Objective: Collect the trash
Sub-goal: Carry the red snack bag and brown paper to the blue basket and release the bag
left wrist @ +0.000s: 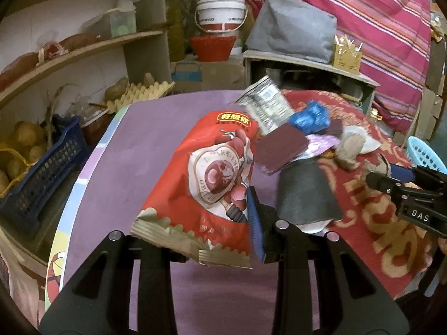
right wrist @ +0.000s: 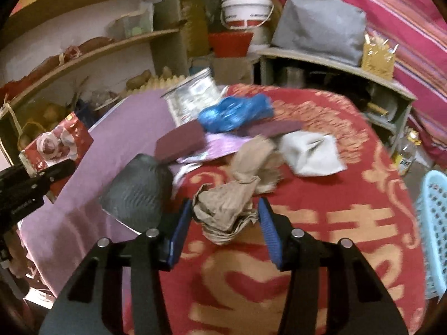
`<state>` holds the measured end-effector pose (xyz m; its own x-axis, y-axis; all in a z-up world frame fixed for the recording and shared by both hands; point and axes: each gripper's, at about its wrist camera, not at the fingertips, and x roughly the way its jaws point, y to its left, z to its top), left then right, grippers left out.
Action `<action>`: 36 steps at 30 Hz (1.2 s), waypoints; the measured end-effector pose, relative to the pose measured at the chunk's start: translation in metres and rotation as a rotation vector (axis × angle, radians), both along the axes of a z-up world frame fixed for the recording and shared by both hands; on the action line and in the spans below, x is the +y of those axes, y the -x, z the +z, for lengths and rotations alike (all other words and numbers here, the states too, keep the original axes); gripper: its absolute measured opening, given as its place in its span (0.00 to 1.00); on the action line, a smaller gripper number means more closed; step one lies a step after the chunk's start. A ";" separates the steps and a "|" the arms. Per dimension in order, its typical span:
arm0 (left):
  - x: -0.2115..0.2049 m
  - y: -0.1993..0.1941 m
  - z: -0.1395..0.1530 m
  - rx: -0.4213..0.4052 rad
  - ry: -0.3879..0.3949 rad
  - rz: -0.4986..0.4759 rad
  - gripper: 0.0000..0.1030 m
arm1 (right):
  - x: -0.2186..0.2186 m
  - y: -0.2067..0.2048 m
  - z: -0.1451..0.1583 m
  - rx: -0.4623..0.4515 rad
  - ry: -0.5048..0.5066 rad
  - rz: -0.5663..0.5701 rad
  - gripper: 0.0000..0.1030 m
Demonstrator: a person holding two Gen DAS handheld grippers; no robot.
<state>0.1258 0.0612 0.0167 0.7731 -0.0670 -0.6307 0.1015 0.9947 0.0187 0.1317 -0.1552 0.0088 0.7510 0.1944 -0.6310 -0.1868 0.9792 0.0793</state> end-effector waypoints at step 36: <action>-0.444 -0.003 0.000 0.020 0.056 -0.601 0.30 | -0.368 0.084 0.033 -0.051 0.023 -0.540 0.47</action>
